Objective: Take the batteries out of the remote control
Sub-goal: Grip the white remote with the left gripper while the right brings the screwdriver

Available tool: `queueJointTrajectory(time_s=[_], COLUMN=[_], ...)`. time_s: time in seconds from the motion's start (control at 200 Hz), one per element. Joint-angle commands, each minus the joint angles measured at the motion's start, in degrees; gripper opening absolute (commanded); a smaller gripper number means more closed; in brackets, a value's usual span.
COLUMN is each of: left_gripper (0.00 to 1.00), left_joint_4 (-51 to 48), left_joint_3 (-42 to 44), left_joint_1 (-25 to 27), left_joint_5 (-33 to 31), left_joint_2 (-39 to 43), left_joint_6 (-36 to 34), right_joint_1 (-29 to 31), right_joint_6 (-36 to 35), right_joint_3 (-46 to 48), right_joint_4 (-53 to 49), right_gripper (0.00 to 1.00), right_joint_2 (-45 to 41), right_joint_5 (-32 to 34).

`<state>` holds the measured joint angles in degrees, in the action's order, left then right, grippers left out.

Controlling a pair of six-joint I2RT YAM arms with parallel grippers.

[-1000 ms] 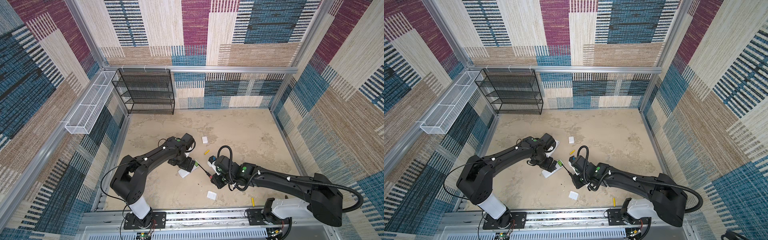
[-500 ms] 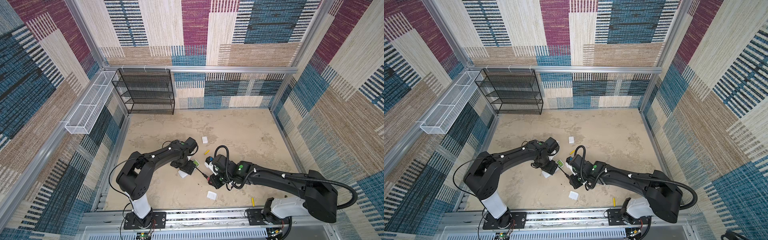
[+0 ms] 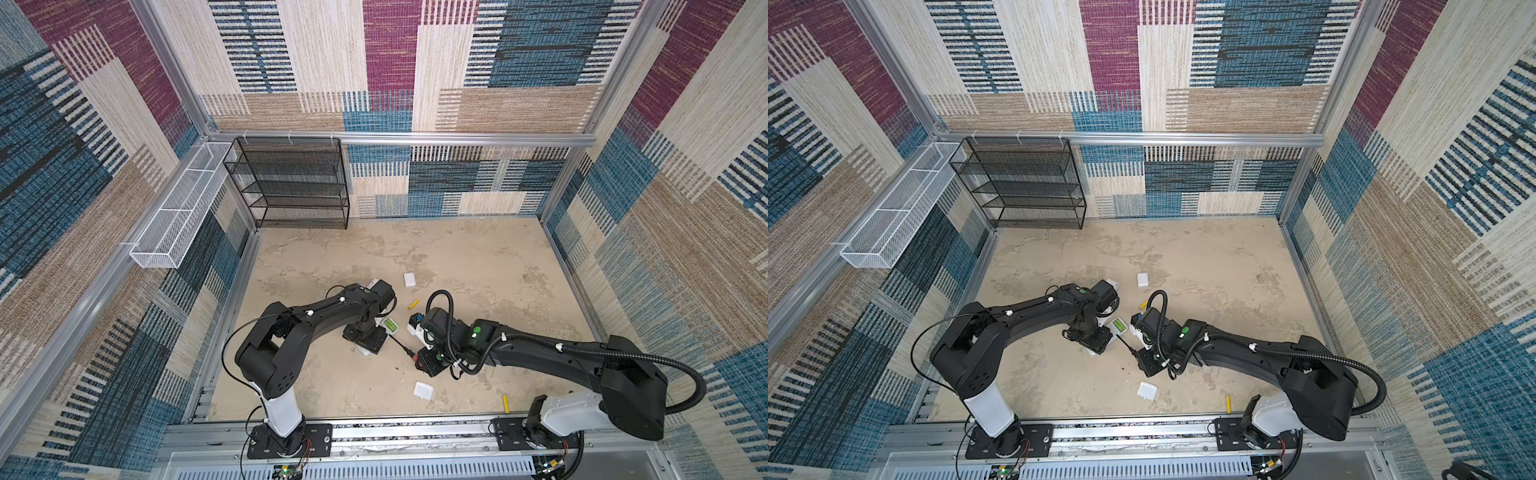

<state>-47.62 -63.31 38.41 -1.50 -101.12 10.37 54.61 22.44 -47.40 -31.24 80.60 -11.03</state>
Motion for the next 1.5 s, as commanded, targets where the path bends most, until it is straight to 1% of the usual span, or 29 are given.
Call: queueJointTrajectory(time_s=[0.0, 0.25, 0.486, 0.751, 0.851, 1.082, 1.302, 1.497], left_gripper=[0.66, 0.59, 0.56, 0.55, 0.54, 0.53, 0.52, 0.51], left_joint_4=[0.24, 0.29, 0.33, 0.32, 0.27, 0.22, 0.24, 0.17], left_joint_3=[0.29, 0.29, 0.72, 0.47, 0.33, 0.03, -0.15, -0.07], left_joint_1=[0.25, 0.70, 0.96, 1.62, 2.16, 2.71, 3.33, 4.29], left_joint_5=[0.42, 0.58, 0.27, -0.69, -1.60, -3.04, -5.08, -6.88], left_joint_2=[-0.04, 0.05, -0.04, 0.12, 0.22, 0.13, 0.91, 1.61], left_joint_6=[0.26, 0.18, 0.00, -0.35, -0.35, 0.00, -0.15, -0.79], right_joint_1=[-0.18, -0.79, -1.99, -2.76, -2.86, -2.83, -2.93, -3.69], right_joint_6=[0.77, 0.21, -1.63, -3.75, -4.41, -4.25, -3.34, -2.31], right_joint_3=[-1.00, -3.32, -5.58, -8.40, -9.20, -8.89, -7.56, -7.15], right_joint_4=[-1.42, -1.31, -1.35, -3.68, -4.11, -3.98, -3.75, -3.36], right_gripper=[0.00, 0.00, 0.00, 0.00, 0.00, 0.00, 0.00, 0.00], right_joint_2=[1.00, 2.84, 5.41, 8.37, 8.61, 5.98, 7.42, 8.08], right_joint_5=[2.49, 4.24, 4.20, 4.48, 3.77, 1.23, -0.72, -0.88])
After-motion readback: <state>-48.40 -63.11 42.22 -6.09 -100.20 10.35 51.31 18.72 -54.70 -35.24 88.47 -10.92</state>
